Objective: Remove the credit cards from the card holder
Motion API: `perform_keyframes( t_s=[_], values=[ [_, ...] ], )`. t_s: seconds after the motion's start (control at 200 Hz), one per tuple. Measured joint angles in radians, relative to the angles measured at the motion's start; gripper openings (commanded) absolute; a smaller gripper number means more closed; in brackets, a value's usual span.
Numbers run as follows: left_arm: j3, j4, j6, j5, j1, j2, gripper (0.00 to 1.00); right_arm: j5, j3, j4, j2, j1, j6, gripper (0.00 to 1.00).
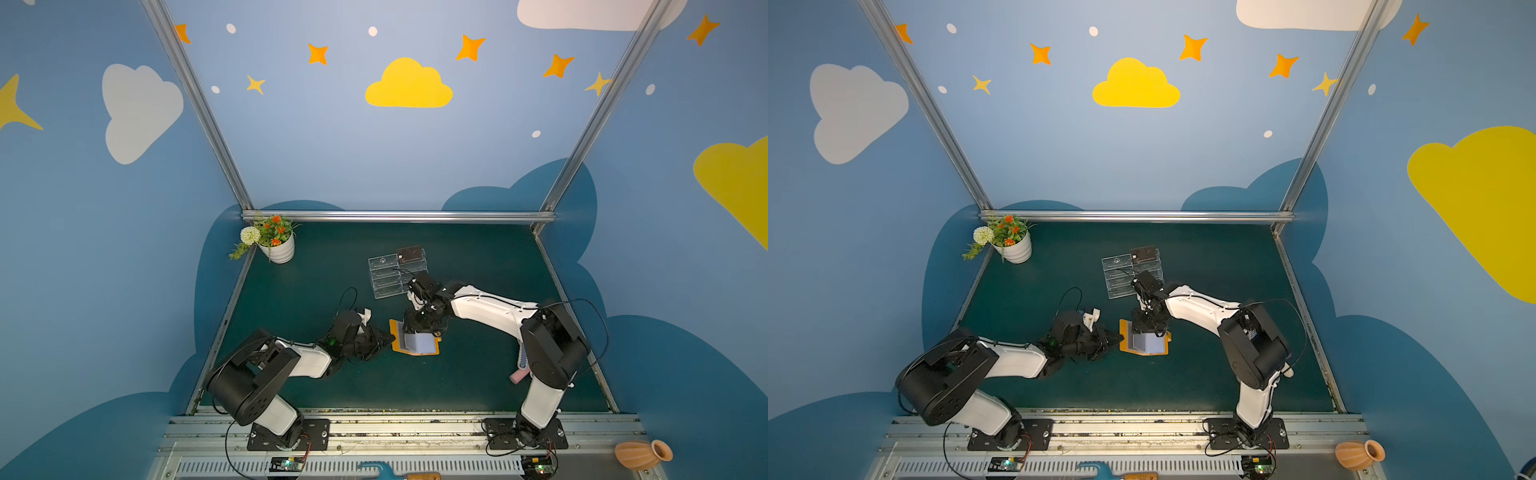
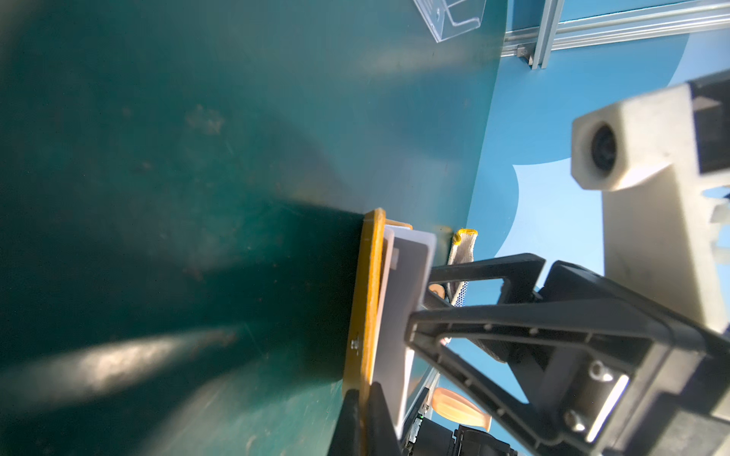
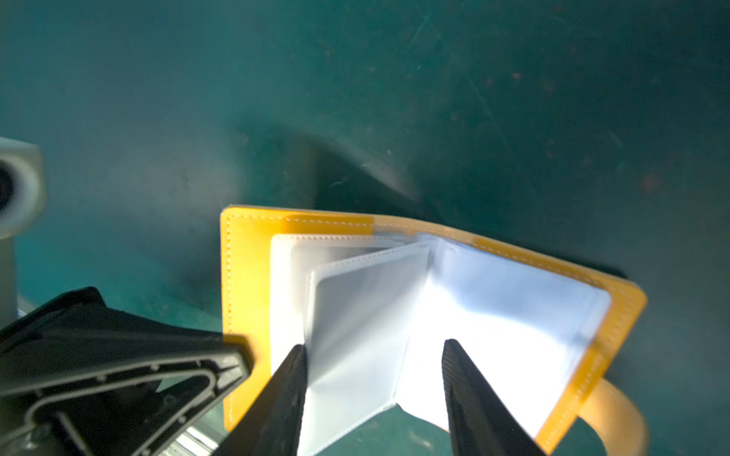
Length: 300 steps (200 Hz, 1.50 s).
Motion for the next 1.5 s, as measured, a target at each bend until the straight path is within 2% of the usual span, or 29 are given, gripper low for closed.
perform_keyframes(
  t_s=[0.205, 0.235, 0.34, 0.375, 0.435, 0.516, 0.641, 0.701, 0.761, 0.821, 0.891, 0.986, 1.111, 1.502],
  values=[
    [-0.003, 0.002, 0.003, -0.003, 0.000, 0.012, 0.04, 0.036, -0.063, -0.014, -0.054, -0.042, 0.000, 0.52],
    [-0.004, -0.002, 0.003, -0.004, 0.000, 0.013, 0.11, 0.043, -0.081, -0.017, -0.067, -0.053, 0.000, 0.53],
    [-0.004, -0.020, 0.013, -0.014, 0.000, 0.011, 0.53, 0.048, -0.149, -0.026, -0.135, -0.093, 0.000, 0.54],
    [-0.006, -0.033, 0.013, -0.021, 0.000, 0.007, 0.63, 0.047, -0.168, -0.028, -0.162, -0.105, -0.001, 0.54],
    [-0.011, -0.081, 0.013, -0.040, 0.000, -0.025, 0.72, 0.040, -0.193, -0.028, -0.213, -0.125, 0.000, 0.54],
    [-0.014, -0.186, 0.012, -0.087, 0.000, -0.133, 0.76, 0.014, -0.214, -0.019, -0.278, -0.138, 0.000, 0.49],
    [0.010, -0.426, 0.040, -0.180, 0.000, -0.369, 0.76, -0.057, -0.218, 0.023, -0.333, -0.143, 0.008, 0.31],
    [0.052, -0.537, 0.063, -0.222, 0.000, -0.464, 0.74, -0.092, -0.218, 0.055, -0.331, -0.150, 0.006, 0.16],
    [0.105, -0.602, 0.088, -0.243, 0.000, -0.512, 0.72, -0.126, -0.219, 0.085, -0.314, -0.157, 0.018, 0.06],
    [0.162, -0.635, 0.113, -0.234, 0.000, -0.519, 0.70, -0.154, -0.221, 0.115, -0.285, -0.166, 0.022, 0.03],
    [0.230, -0.644, 0.127, -0.179, 0.000, -0.464, 0.65, -0.176, -0.229, 0.153, -0.240, -0.177, 0.030, 0.00],
    [0.312, -0.608, 0.130, -0.076, -0.008, -0.313, 0.61, -0.198, -0.243, 0.191, -0.187, -0.188, 0.033, 0.00],
    [0.327, -0.555, 0.121, 0.006, -0.032, -0.136, 0.56, -0.211, -0.260, 0.221, -0.142, -0.199, 0.034, 0.00],
    [0.331, -0.412, 0.076, 0.087, -0.048, 0.119, 0.51, -0.210, -0.297, 0.265, -0.122, -0.220, 0.030, 0.00]
  ],
)
